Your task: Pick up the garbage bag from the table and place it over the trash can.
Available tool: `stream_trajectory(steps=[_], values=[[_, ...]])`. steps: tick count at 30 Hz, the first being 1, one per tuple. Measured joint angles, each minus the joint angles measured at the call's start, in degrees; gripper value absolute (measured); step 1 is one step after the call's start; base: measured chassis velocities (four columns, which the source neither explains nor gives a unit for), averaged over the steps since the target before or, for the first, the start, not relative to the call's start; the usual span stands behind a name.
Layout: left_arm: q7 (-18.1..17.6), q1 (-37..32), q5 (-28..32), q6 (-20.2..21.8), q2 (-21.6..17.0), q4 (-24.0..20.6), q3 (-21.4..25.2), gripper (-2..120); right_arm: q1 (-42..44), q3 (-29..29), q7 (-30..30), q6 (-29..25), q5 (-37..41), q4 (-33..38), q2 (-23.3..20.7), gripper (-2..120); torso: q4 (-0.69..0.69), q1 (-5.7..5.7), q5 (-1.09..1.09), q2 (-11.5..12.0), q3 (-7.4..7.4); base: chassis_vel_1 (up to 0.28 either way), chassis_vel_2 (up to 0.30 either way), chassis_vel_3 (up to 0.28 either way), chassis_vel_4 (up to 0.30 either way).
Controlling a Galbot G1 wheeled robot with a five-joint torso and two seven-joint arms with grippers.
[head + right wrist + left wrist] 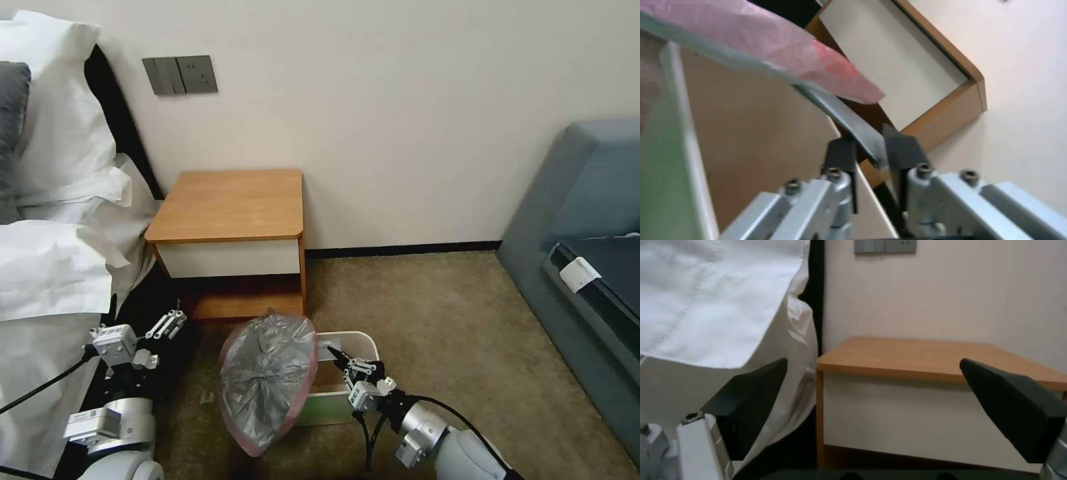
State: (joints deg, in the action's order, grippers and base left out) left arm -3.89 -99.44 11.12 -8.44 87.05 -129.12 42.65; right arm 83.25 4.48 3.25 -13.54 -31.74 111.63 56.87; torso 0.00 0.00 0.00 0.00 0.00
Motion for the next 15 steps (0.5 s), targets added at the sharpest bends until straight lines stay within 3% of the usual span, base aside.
stream_trajectory(steps=[7,15], values=[[0.0,-0.1,-0.3,0.0,-0.2,0.0,-0.3,97,2.0,2.6,1.3,-0.6,3.9,1.6,-2.7,40,0.00,0.00,-0.01,0.0,0.00,0.000,0.000,0.000,0.000],[0.2,0.2,-0.2,0.6,-1.3,0.3,-0.4,97,5.5,10.6,2.1,-1.5,8.7,5.1,-7.1,72,0.01,0.00,0.00,0.0,0.00,0.000,0.000,0.000,0.000]])
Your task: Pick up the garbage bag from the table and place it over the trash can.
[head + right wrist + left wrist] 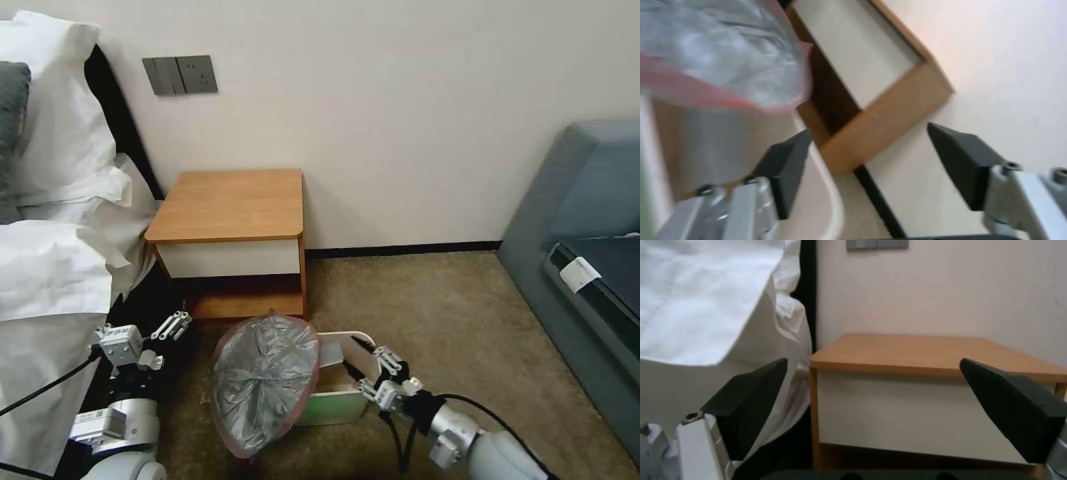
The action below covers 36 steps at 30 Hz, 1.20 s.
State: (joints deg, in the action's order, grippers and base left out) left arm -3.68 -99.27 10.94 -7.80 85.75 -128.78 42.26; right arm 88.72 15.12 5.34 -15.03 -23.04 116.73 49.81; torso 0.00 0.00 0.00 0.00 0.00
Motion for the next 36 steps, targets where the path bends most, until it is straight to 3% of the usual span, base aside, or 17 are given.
stream_trajectory(steps=[9,14,19,21,22,23,26,27,29,31,36], values=[[0.2,-0.3,-0.2,0.8,-1.0,1.2,-1.2,97,-0.2,7.0,0.2,0.8,5.3,1.5,0.7,99,0.00,0.00,0.00,0.0,0.00,0.000,0.000,0.000,0.000],[0.2,-1.1,-0.6,1.2,-1.9,1.5,-2.7,97,-1.2,9.6,0.0,1.2,7.8,1.8,3.1,100,0.00,0.00,0.00,0.0,0.00,0.000,0.000,0.000,0.000],[0.4,-2.9,0.9,4.1,-3.3,-1.0,-6.1,97,-1.9,11.9,-0.1,1.3,9.3,2.0,6.6,100,0.00,0.00,0.00,0.0,0.00,0.000,0.000,0.000,0.000],[1.2,-3.9,3.0,6.7,-4.3,-3.2,-8.1,97,-2.1,12.4,-0.1,1.3,9.6,2.0,7.6,100,0.00,0.00,0.00,0.0,0.00,0.000,0.000,0.000,0.000],[2.0,-4.6,6.1,10.4,-5.4,-5.5,-10.2,97,-2.2,12.7,-0.1,1.2,9.7,1.8,8.4,100,0.00,0.00,0.00,0.0,0.00,0.000,0.000,0.000,0.000],[2.0,-4.6,6.1,10.4,-5.4,-5.5,-10.2,97,-2.2,12.7,-0.1,1.2,9.7,1.8,8.4,100,0.00,0.00,0.00,0.0,0.00,0.000,0.000,0.000,0.000],[4.4,-4.3,14.1,22.9,-6.9,-8.7,-12.2,96,-2.7,12.7,-0.2,0.1,9.7,-0.1,10.6,100,0.00,0.00,0.00,0.0,0.00,0.000,0.000,0.000,0.000],[4.4,-4.3,14.1,22.9,-6.9,-8.7,-12.2,96,-2.7,12.7,-0.2,0.1,9.7,-0.1,10.6,100,0.00,0.00,0.00,0.0,0.00,0.000,0.000,0.000,0.000],[5.1,-3.8,17.3,29.6,-7.2,-8.9,-11.8,94,-2.8,12.5,-0.1,-0.8,9.6,-1.6,11.5,100,0.00,0.00,0.00,0.0,0.00,0.000,0.000,0.000,0.000],[4.8,-2.8,18.7,31.8,-6.7,-7.1,-11.2,93,-2.8,12.2,0.0,-1.5,9.4,-2.8,12.1,100,0.00,0.00,0.00,0.0,0.00,0.000,0.000,0.000,0.000],[2.2,-1.5,17.5,31.8,-5.6,-3.4,-10.8,93,-2.9,11.9,0.1,-1.9,9.3,-3.3,12.4,100,0.00,0.00,0.00,0.0,0.00,0.000,0.000,0.000,0.000]])
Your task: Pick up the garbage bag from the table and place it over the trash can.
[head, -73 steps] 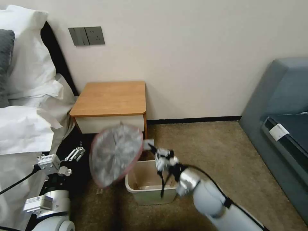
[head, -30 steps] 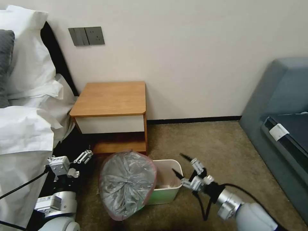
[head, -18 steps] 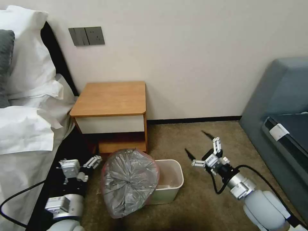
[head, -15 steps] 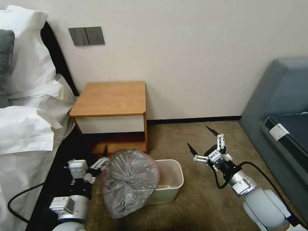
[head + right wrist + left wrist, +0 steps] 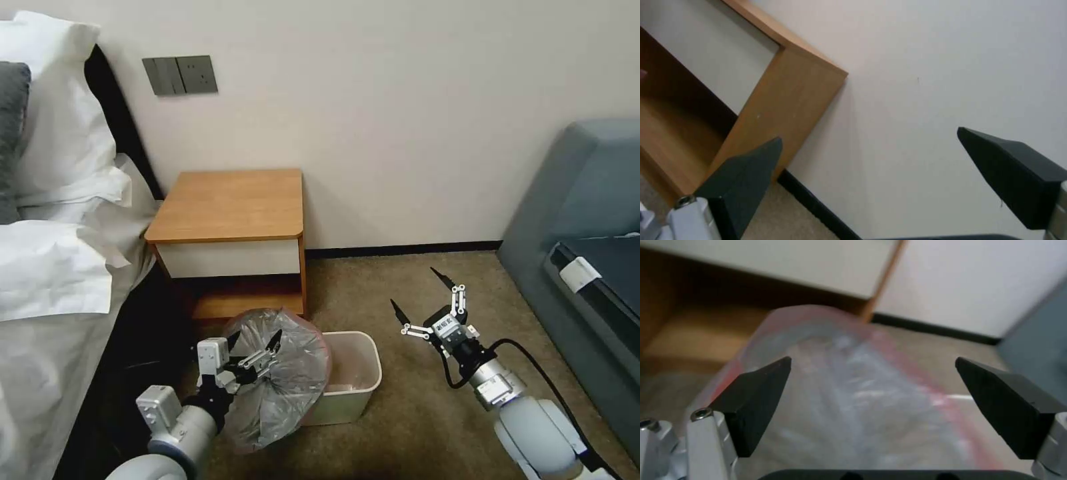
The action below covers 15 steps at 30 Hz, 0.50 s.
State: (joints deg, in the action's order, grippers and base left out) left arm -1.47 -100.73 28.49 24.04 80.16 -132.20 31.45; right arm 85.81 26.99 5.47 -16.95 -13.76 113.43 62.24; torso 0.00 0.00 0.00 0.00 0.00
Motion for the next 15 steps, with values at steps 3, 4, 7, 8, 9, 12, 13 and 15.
stream_trajectory(steps=[3,4,7,8,9,12,13,15], values=[[-2.3,1.1,-1.2,0.4,1.2,3.3,0.0,93,-0.2,-0.2,0.1,0.0,0.1,0.0,-0.4,100,0.00,0.00,0.01,0.0,0.00,0.000,0.000,0.000,0.000],[-2.3,1.1,-1.2,0.4,1.2,3.3,0.0,93,-0.2,-0.2,0.1,0.0,0.1,0.0,-0.4,100,0.00,0.00,0.01,0.0,0.00,0.000,0.000,0.000,0.000],[-3.1,2.0,-2.4,0.8,2.0,5.0,-0.2,93,-0.3,-0.2,0.3,0.1,0.1,0.2,-0.7,100,0.00,0.00,0.01,0.0,0.00,0.000,0.000,0.000,0.000],[-3.1,2.0,-2.4,0.8,2.0,5.0,-0.2,93,-0.3,-0.2,0.3,0.1,0.1,0.2,-0.7,100,0.00,0.00,0.01,0.0,0.00,0.000,0.000,0.000,0.000],[-3.2,2.1,-2.6,1.2,2.2,5.2,-0.2,93,-0.2,-0.2,0.3,0.1,0.1,0.2,-0.7,100,0.00,0.00,0.00,0.0,0.00,0.000,0.000,0.000,0.000],[-3.2,2.5,-3.4,2.3,2.5,5.8,-0.2,93,0.1,0.0,0.3,0.1,0.1,0.2,-0.7,100,0.00,0.00,0.00,0.0,0.00,0.000,0.000,0.000,0.000],[-3.2,2.6,-3.6,3.0,2.7,6.1,-0.2,93,0.2,0.0,0.3,0.0,0.1,0.2,-0.7,100,0.00,0.00,0.00,0.0,0.00,0.000,0.000,0.000,0.000],[-3.2,2.9,-3.8,4.2,2.9,6.5,-0.2,93,0.5,0.2,0.3,-0.2,0.1,0.1,-0.6,100,0.00,0.00,0.00,0.0,0.00,0.000,0.000,0.000,0.000]])
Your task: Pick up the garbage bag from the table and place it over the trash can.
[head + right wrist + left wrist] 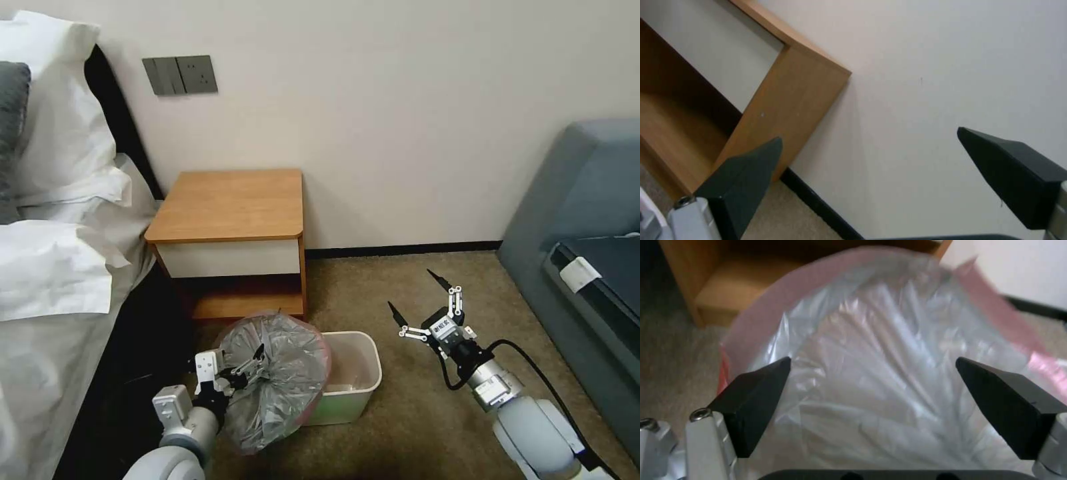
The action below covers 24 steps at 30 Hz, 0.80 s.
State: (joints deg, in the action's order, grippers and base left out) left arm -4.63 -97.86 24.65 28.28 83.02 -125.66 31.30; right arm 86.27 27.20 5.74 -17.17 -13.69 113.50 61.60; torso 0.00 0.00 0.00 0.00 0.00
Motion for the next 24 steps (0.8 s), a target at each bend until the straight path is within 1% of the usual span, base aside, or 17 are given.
stream_trajectory(steps=[3,4,5,8,10,11,12,13,15,17,19,20,21,24], values=[[0.7,0.3,-0.7,1.8,0.4,0.7,-0.2,93,0.5,0.4,0.0,-0.4,0.0,0.0,0.2,100,0.00,0.00,0.00,0.0,0.00,0.000,0.000,0.000,0.000],[1.8,0.4,-1.1,2.2,0.7,1.2,-0.2,93,1.0,0.8,-0.1,-0.7,-0.1,0.0,0.3,100,0.00,0.00,0.00,0.0,0.00,0.000,0.000,0.000,0.000],[1.8,0.4,-1.1,2.2,0.7,1.2,-0.2,93,1.0,0.8,-0.1,-0.7,-0.1,0.0,0.3,100,0.00,0.00,0.00,0.0,0.00,0.000,0.000,0.000,0.000],[3.5,0.5,-2.0,2.3,1.0,1.8,-0.2,93,1.5,1.2,-0.1,-1.1,-0.1,0.4,0.4,100,0.00,0.00,0.00,0.0,0.00,0.000,0.000,0.000,0.000],[3.7,0.5,-2.4,2.1,1.1,1.9,-0.2,93,1.6,1.3,-0.1,-1.1,-0.1,0.6,0.4,100,0.00,0.00,0.00,0.0,0.00,0.000,0.000,0.000,0.000],[3.4,0.6,-2.7,1.6,1.2,2.0,-0.4,93,1.7,1.3,-0.1,-1.1,-0.2,0.7,0.5,100,0.00,0.00,0.00,0.0,0.00,0.000,0.000,0.000,0.000],[2.0,0.8,-3.6,1.2,1.3,2.3,-1.0,93,1.7,1.3,-0.1,-1.1,-0.2,0.9,0.5,100,0.00,0.00,0.00,0.0,-0.01,0.000,0.000,0.000,0.000],[1.4,1.1,-4.5,1.8,1.4,2.4,-1.2,93,1.7,1.3,-0.1,-1.1,-0.3,0.9,0.6,100,0.00,0.00,0.00,0.0,0.00,0.000,0.000,0.000,0.000],[1.3,1.2,-4.7,2.2,1.4,2.4,-1.3,92,1.7,1.2,-0.1,-1.1,-0.4,0.9,0.7,100,0.00,0.00,0.00,0.0,-0.01,0.000,0.000,0.000,0.000],[1.2,1.7,-5.4,3.8,1.9,2.7,-1.6,86,1.7,1.0,-0.2,-1.2,-0.6,0.9,0.8,100,0.00,0.00,0.00,0.0,0.00,0.000,0.000,0.000,0.000],[1.2,1.9,-5.5,4.1,2.0,2.8,-1.7,85,1.7,1.0,-0.2,-1.3,-0.6,0.9,0.8,100,0.00,0.00,0.00,0.0,0.00,0.000,0.000,0.000,0.000],[1.2,2.3,-5.6,4.5,2.3,3.0,-1.8,85,1.7,1.0,-0.2,-1.4,-0.6,0.9,0.9,100,0.00,0.00,0.00,0.0,0.00,0.000,0.000,0.000,0.000],[1.4,2.5,-5.7,4.9,2.4,3.1,-1.9,91,1.8,1.0,-0.2,-1.6,-0.6,0.9,0.9,100,0.00,0.00,0.00,0.0,0.00,0.000,0.000,0.000,0.000],[1.6,2.7,-5.7,5.3,2.6,3.2,-2.0,95,1.9,1.1,-0.2,-1.8,-0.6,0.8,0.9,100,0.00,0.00,0.00,0.0,0.00,0.000,0.000,0.000,0.000]])
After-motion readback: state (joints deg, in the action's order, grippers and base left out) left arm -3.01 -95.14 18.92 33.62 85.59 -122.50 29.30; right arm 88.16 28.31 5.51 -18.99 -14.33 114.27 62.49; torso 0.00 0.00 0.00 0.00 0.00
